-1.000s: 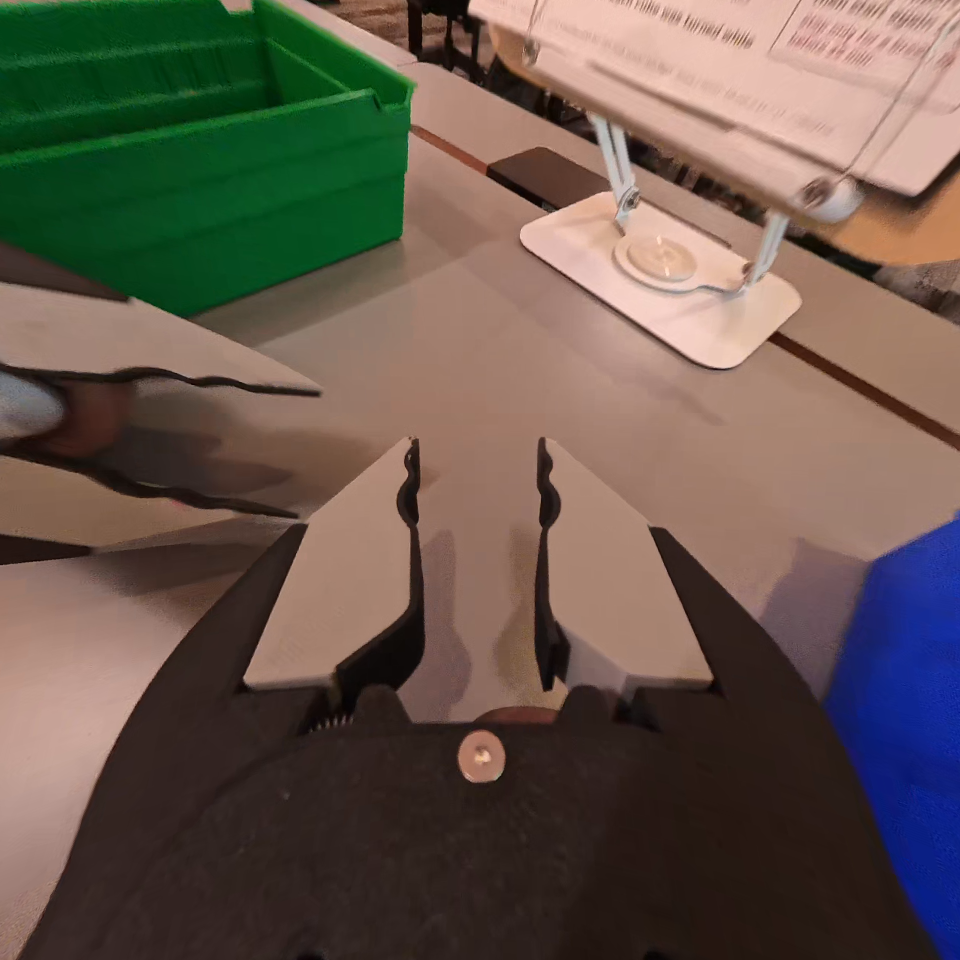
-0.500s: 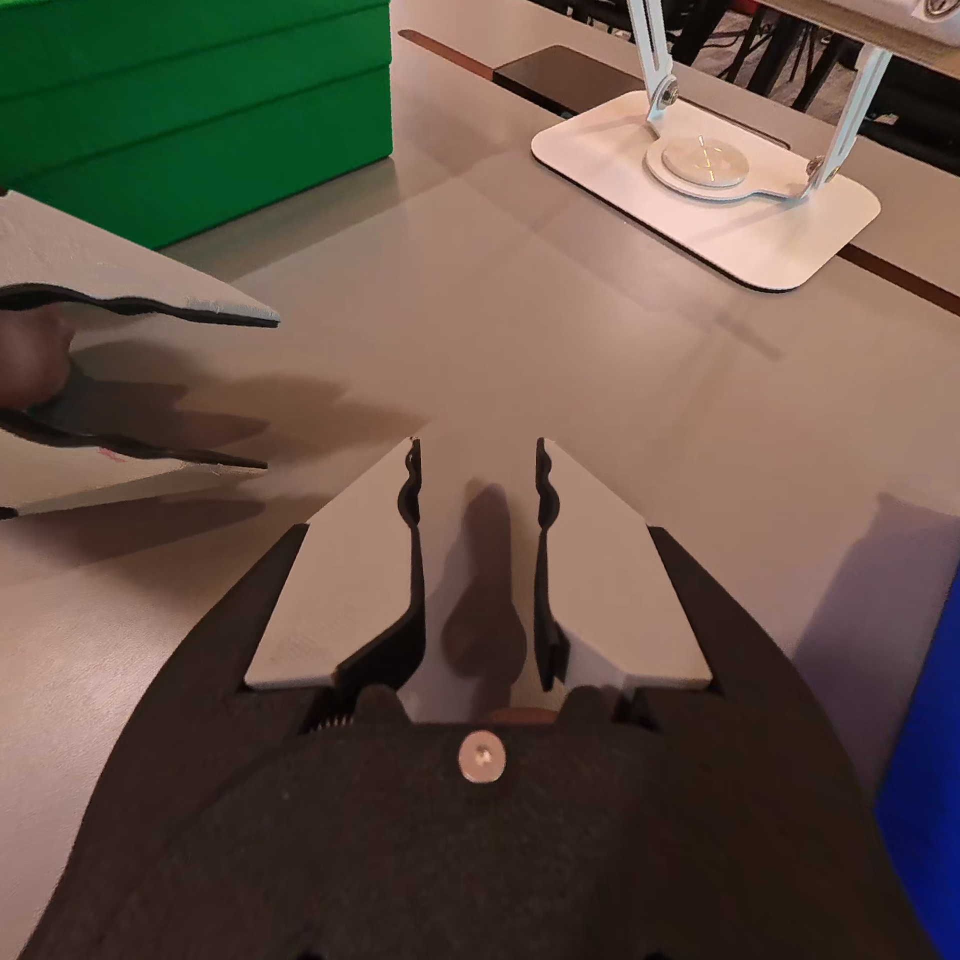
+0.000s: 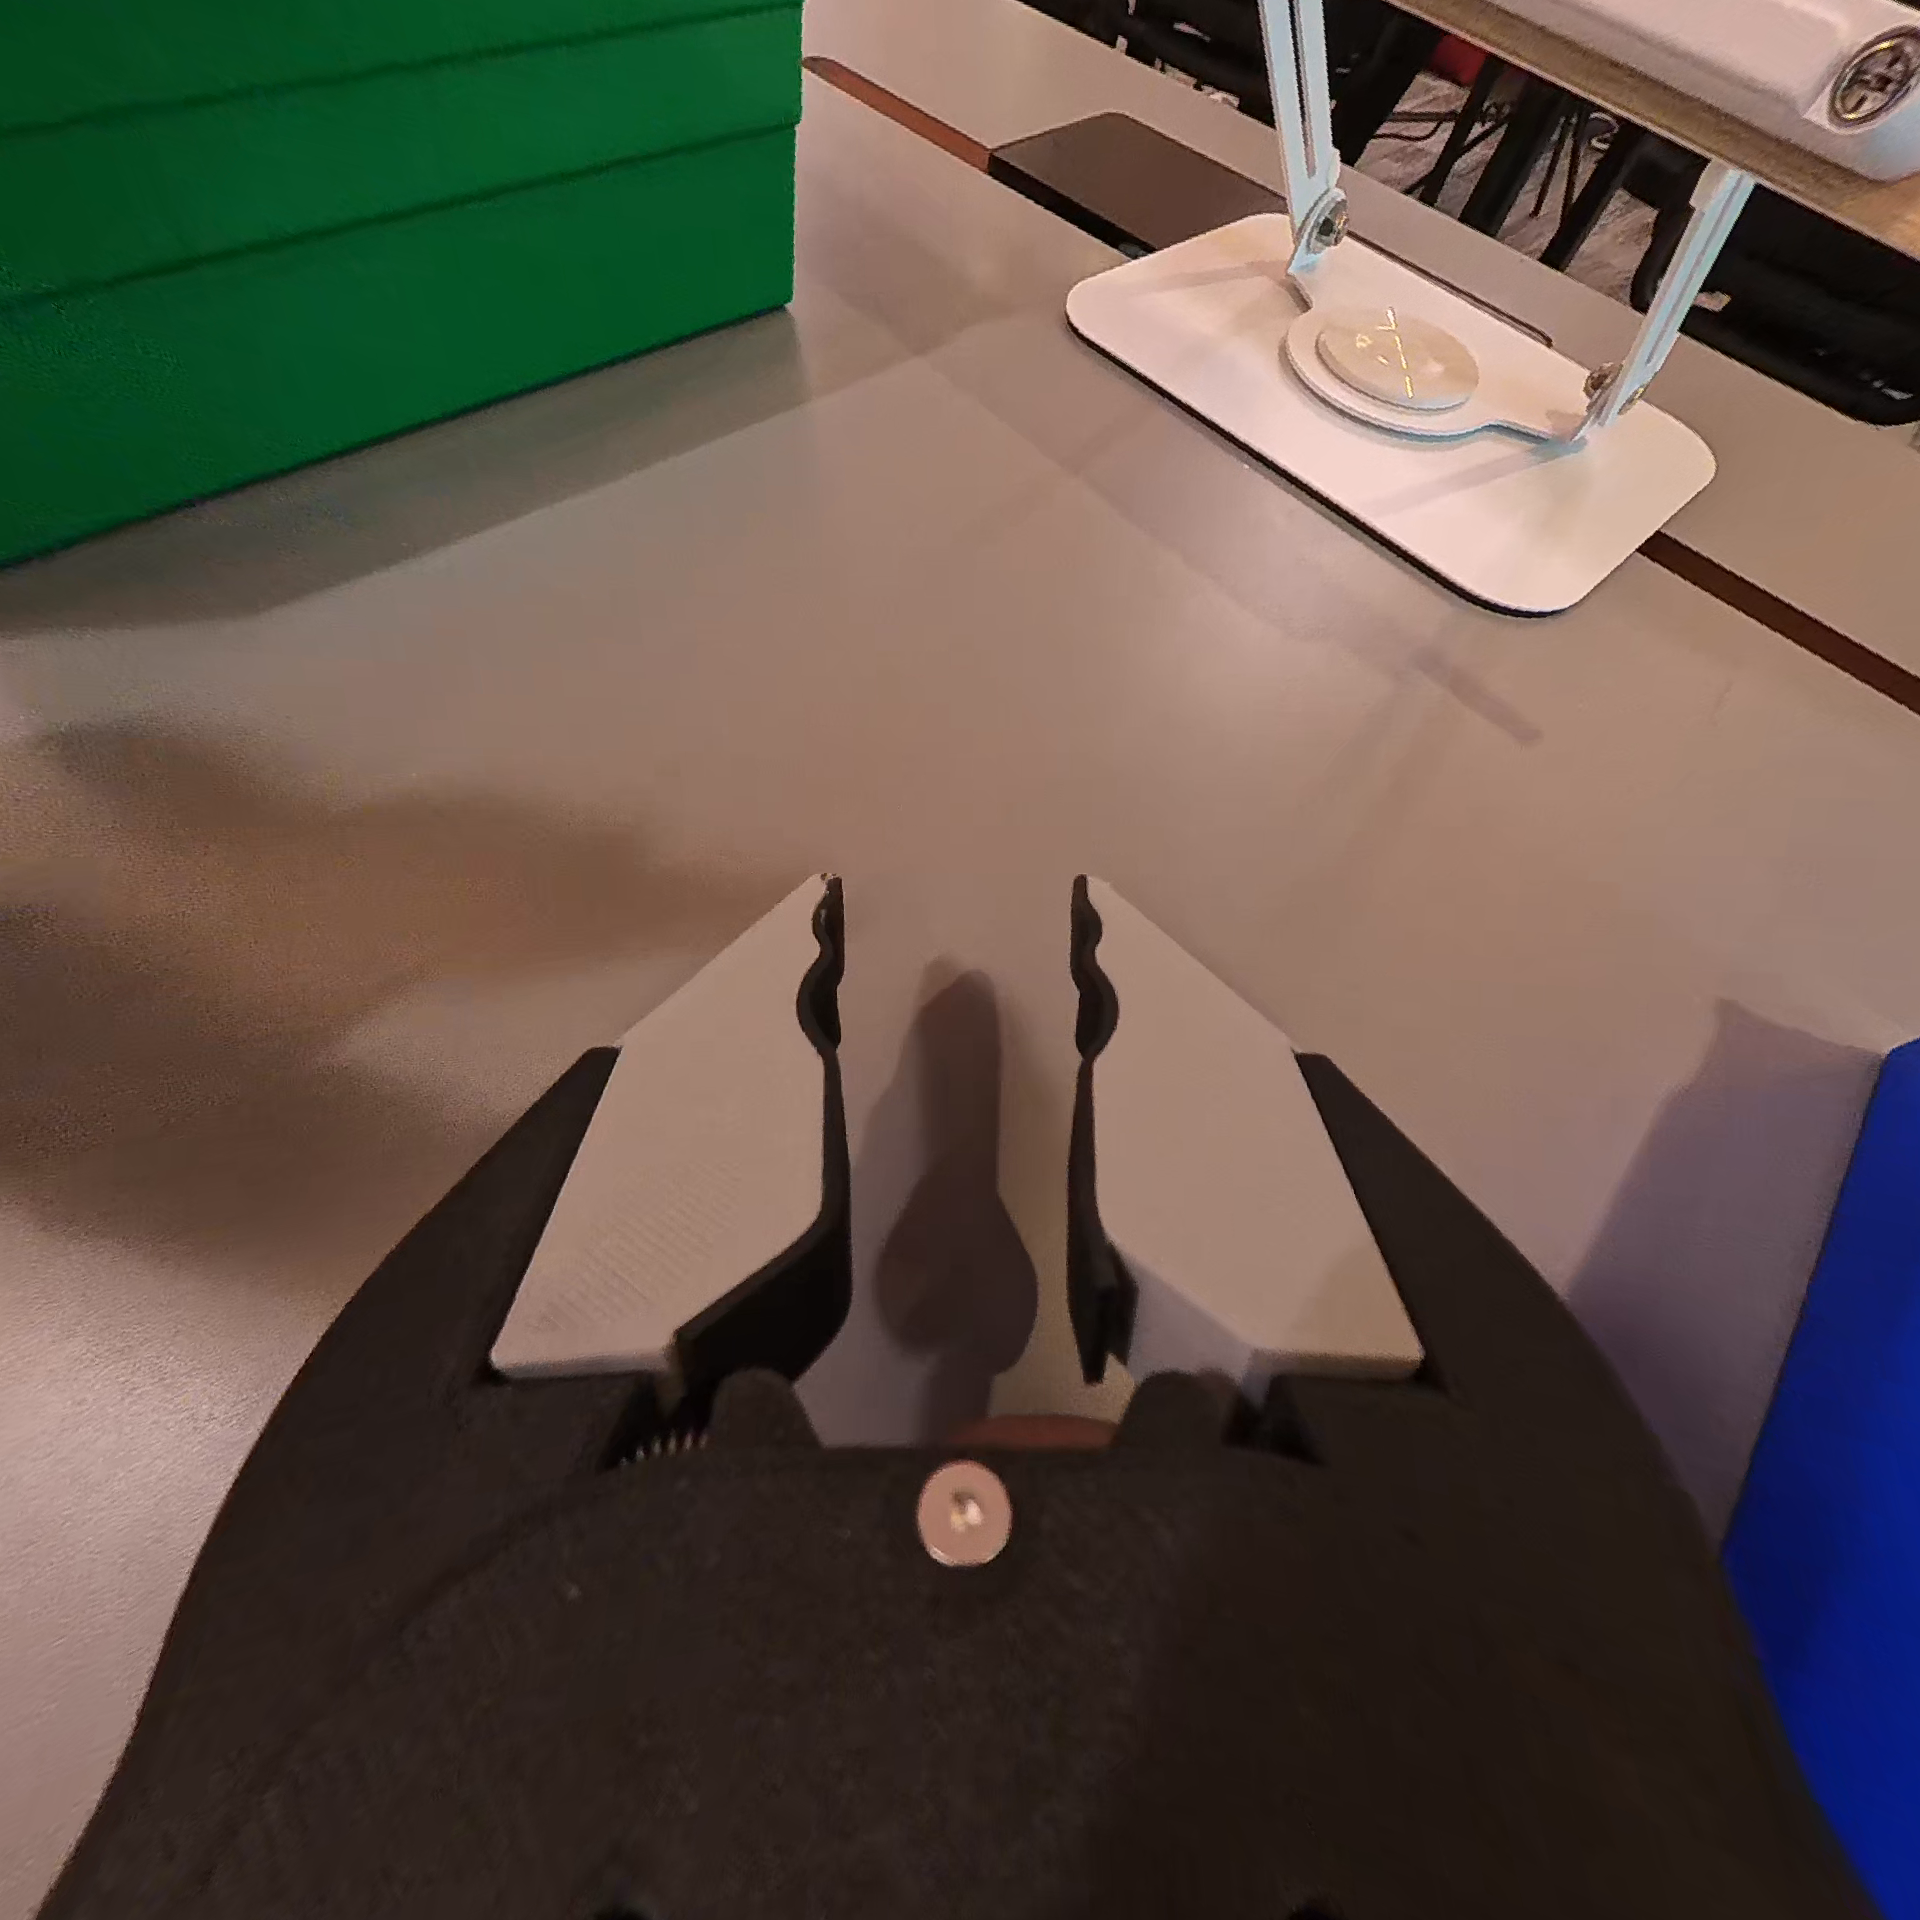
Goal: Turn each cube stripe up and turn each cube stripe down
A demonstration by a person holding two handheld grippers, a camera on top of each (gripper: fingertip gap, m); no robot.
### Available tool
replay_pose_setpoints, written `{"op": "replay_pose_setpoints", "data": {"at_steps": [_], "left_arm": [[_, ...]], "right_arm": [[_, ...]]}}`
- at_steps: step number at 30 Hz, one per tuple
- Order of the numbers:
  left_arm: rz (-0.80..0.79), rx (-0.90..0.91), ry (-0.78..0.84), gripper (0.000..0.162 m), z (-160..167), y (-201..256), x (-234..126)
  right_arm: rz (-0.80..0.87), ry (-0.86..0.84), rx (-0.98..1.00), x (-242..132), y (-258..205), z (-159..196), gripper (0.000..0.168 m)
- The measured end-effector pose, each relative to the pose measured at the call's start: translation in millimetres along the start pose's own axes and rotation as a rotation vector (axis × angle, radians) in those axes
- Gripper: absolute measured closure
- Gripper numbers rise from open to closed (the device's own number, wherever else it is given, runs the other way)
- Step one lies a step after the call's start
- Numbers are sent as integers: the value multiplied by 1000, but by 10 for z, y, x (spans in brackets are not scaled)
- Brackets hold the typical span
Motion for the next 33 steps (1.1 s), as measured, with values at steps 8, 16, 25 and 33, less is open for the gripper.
{"op": "replay_pose_setpoints", "data": {"at_steps": [8, 16, 25, 33], "left_arm": [[-458, -303, 5, 98, -421, -1737, -555], [-408, -552, -576, 85, 1007, -2400, -302], [-335, -455, -918, 87, 1819, -2140, 142], [-274, -334, -943, 117, 1907, -2153, 124]], "right_arm": [[-24, 6, -4, 8, -48, -36, 128], [-16, 20, -60, -26, -104, -82, 128], [-17, 22, -64, -37, -99, -90, 129], [-24, 42, -57, -77, -81, -133, 129]]}}
Point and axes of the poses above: each gripper's, where its closed fingertips meet, x out along the fingers, z out of its underside, y = z × x across the jaws, the point moved 7 cm from there along -x, back along the fingers, and after that the axes turned 11 degrees about y, right-handed, at the moved point
